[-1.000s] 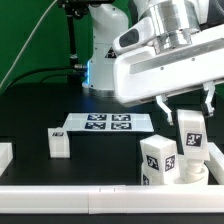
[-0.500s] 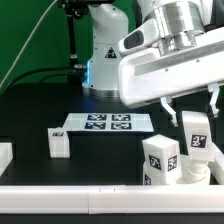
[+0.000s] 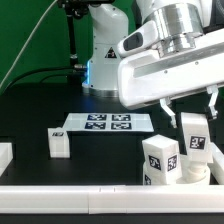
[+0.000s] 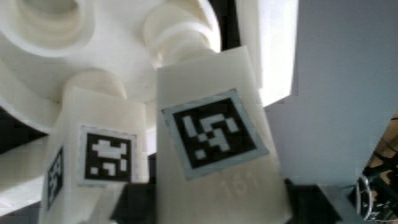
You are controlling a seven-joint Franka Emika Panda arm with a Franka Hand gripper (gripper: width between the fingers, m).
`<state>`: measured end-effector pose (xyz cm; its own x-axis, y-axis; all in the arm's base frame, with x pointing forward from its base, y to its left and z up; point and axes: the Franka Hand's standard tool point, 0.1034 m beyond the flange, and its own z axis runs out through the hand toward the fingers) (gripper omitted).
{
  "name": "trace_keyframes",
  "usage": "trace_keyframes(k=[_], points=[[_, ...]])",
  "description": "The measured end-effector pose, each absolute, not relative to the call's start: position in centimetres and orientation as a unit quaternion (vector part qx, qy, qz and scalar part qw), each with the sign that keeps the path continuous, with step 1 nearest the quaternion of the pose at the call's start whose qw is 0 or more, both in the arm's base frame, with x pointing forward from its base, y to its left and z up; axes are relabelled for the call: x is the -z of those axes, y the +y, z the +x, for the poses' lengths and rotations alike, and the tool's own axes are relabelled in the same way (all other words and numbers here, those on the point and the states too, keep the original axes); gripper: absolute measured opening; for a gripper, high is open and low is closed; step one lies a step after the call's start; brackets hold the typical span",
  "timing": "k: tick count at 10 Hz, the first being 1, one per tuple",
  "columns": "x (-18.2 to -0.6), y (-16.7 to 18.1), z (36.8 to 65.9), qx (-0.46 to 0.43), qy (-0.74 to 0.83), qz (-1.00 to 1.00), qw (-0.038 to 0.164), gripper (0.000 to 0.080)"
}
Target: Assemble stool
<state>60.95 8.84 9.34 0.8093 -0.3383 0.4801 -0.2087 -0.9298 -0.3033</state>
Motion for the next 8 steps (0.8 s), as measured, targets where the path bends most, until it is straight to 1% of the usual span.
trace_keyframes(k=[1, 7, 8], points=[[-8.87, 8.97, 60.80, 0.271, 0.145, -0.944, 0.119, 0.0324], [-8.89, 9.02, 60.80, 0.269, 0.145, -0.945, 0.119, 0.0324], [-8.87, 9.02, 60.79, 0.268, 0.145, -0.945, 0.119, 0.0488]])
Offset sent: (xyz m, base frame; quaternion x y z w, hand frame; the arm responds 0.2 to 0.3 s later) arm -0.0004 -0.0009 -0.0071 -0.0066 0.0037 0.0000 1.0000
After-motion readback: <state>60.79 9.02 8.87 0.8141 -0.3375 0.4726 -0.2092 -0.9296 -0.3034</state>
